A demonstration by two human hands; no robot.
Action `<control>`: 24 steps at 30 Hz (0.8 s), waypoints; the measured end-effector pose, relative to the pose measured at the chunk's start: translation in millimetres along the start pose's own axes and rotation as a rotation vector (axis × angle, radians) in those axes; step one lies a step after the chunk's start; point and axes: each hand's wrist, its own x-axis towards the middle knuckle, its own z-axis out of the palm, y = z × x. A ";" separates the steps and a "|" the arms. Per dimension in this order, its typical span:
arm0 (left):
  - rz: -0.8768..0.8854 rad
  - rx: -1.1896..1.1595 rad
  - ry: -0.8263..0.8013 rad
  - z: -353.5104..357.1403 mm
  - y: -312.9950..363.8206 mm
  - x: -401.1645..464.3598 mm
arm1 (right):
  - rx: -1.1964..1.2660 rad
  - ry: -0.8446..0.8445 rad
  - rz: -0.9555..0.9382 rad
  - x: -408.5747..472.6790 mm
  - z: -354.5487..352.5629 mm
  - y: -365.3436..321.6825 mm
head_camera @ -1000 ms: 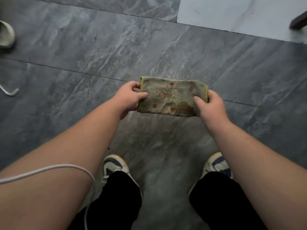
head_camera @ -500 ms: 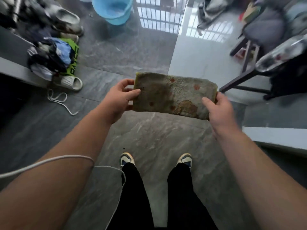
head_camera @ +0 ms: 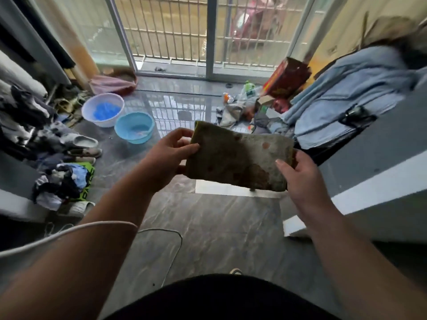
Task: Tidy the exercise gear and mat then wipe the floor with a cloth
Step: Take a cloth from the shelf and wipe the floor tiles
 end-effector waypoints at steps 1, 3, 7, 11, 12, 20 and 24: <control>0.015 0.025 -0.038 4.7 7.4 -6.0 | 0.001 0.047 -0.005 -16.0 -4.9 -4.4; 0.029 0.060 -0.130 15.4 16.9 -19.2 | -0.011 0.174 0.020 -50.7 -11.6 -6.0; 0.041 0.144 -0.365 44.5 19.3 -49.8 | -0.009 0.381 0.073 -124.1 -10.5 -4.5; 0.020 0.239 -0.608 87.8 -0.7 -87.1 | 0.004 0.521 0.121 -188.7 -5.1 0.7; 0.009 0.243 -0.655 101.3 -7.0 -98.6 | 0.012 0.554 0.131 -204.7 -5.5 3.1; 0.027 0.356 -0.903 206.9 -58.9 -192.4 | 0.184 0.798 0.220 -316.2 -32.1 16.8; -0.011 0.342 -1.048 262.4 -81.4 -243.6 | 0.276 0.918 0.258 -372.6 -67.9 28.8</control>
